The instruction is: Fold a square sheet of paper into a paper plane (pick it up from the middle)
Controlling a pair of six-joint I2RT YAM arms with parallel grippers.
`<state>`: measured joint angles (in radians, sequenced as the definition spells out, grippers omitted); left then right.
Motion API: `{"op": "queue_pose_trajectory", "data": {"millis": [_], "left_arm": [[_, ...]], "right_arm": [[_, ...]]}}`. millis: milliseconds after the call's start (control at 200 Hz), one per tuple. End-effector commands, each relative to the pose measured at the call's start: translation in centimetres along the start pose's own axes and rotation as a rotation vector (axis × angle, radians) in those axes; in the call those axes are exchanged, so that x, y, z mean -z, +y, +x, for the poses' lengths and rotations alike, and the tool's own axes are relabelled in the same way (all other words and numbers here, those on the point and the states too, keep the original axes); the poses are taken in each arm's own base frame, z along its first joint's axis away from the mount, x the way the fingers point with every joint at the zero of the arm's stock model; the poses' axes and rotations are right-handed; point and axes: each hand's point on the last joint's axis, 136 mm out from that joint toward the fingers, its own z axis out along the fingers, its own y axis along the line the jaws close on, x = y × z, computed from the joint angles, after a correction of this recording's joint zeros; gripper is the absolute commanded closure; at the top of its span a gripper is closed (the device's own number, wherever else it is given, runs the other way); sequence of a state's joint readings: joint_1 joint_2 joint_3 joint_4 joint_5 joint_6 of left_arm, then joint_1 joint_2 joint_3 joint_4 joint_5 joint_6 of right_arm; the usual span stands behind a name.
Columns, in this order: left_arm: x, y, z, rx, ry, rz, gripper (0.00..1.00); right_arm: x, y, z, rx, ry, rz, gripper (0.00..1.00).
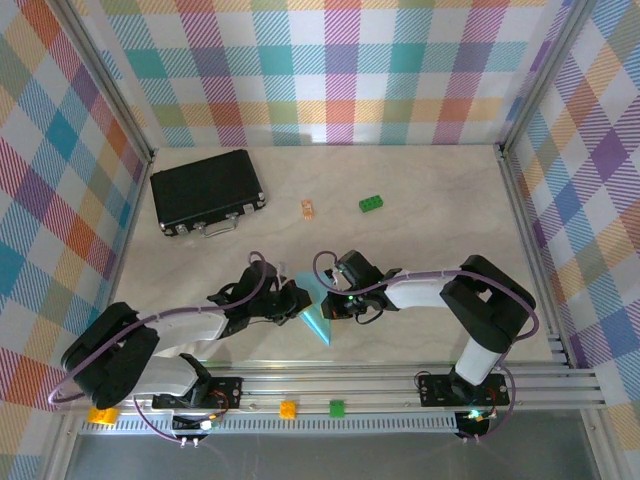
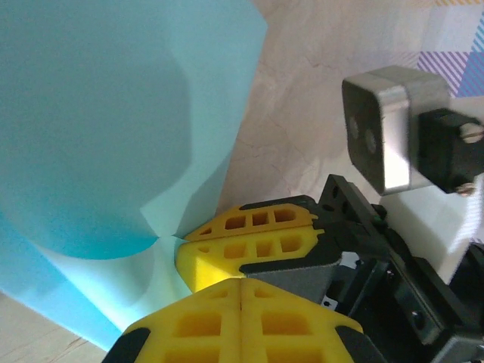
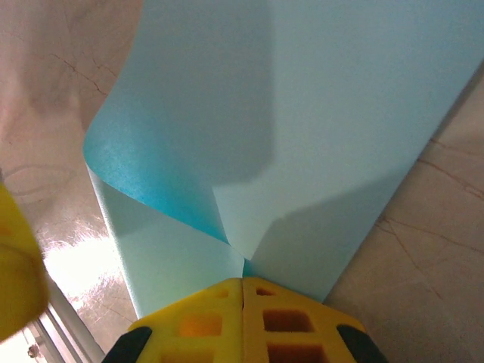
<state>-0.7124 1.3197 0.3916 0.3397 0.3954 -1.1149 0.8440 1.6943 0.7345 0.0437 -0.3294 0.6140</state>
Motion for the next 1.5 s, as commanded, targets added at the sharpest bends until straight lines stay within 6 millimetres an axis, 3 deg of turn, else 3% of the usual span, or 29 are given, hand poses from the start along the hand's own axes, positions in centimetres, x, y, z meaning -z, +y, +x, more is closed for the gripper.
{"op": "queue_pose_trajectory", "data": {"millis": [0, 210, 625, 780, 1055, 1230, 1325, 1495], "left_arm": [[-0.9, -0.7, -0.4, 0.021, -0.021, 0.024, 1.0], [-1.9, 1.9, -0.3, 0.034, -0.025, -0.082, 1.0], [-1.4, 7.7, 0.7, 0.028, -0.015, -0.293, 1.0], [-1.9, 5.9, 0.4, 0.003, -0.007, -0.235, 1.0], [0.4, 2.0, -0.8, -0.069, -0.08, -0.187, 1.0], [-0.6, 0.8, -0.3, -0.091, -0.025, -0.134, 1.0], [-1.4, 1.4, 0.0, -0.085, 0.003, -0.151, 1.0], [-1.5, 5.7, 0.6, -0.05, 0.006, -0.277, 1.0]], "right_arm": [[-0.7, -3.2, 2.0, -0.041, 0.053, 0.121, 1.0], [-0.9, -3.5, 2.4, -0.044, 0.064, 0.129, 1.0], [-1.0, -3.8, 2.6, -0.048, 0.071, 0.133, 1.0], [-1.0, -3.7, 2.5, -0.049, 0.068, 0.133, 1.0], [-0.9, -3.9, 2.6, -0.052, 0.067, 0.142, 1.0], [-0.9, -4.0, 2.6, -0.051, 0.066, 0.146, 1.0], [-0.8, -4.0, 2.6, -0.052, 0.067, 0.147, 1.0], [-0.9, -4.0, 2.7, -0.053, 0.065, 0.143, 1.0]]}}
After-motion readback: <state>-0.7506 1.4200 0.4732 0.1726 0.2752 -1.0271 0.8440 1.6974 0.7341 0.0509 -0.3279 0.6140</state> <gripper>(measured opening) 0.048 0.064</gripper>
